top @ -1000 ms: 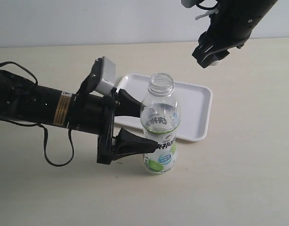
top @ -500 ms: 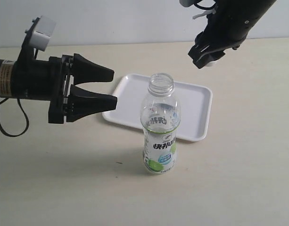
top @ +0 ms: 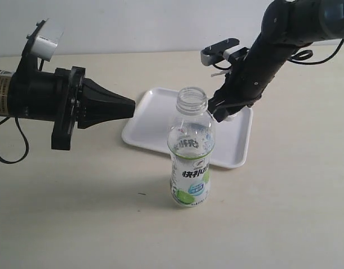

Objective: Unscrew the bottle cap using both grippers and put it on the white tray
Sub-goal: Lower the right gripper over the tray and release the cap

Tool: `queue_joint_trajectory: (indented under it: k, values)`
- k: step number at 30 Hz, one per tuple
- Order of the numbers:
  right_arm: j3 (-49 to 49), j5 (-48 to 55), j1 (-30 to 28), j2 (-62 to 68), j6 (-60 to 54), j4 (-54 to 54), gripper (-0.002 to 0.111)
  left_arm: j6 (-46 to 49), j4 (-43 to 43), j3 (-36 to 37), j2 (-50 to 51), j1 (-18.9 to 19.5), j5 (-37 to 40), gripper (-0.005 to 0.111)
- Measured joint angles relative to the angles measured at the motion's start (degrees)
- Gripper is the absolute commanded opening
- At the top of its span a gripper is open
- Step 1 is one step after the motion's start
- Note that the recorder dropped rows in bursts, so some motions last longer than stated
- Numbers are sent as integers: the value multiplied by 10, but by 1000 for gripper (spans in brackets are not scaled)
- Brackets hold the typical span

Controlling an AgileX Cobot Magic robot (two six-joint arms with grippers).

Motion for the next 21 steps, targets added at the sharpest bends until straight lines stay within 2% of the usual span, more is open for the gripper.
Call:
queue_joint_trajectory:
  k: [3,5,6,10,13,16,18,19,20,21]
  values:
    - [0,-18,0,21,0,0,4,1,0,0,0,0,0,0]
    - [0,-26,0,27,2,0,21,6,2,0,0,0,-1,0]
    - [0,-29,0,27,3,0,36,10,2,0,0,0,-1,0]
    - [0,-29,0,27,4,0,59,14,2,0,0,0,-1,0]
    - [0,-31,0,27,5,0,62,14,2,0,0,0,-1,0]
    - [0,-38,0,27,5,0,61,14,3,0,0,0,-1,0]
    - [0,-49,0,26,13,2,48,14,3,0,0,0,-1,0]
    - [0,-50,0,22,15,-1,33,14,3,0,0,0,-1,0]
    - [0,-50,0,10,18,-7,23,14,3,0,0,0,-1,0]
    - [0,-48,0,0,22,-8,4,14,3,0,0,0,-1,0]
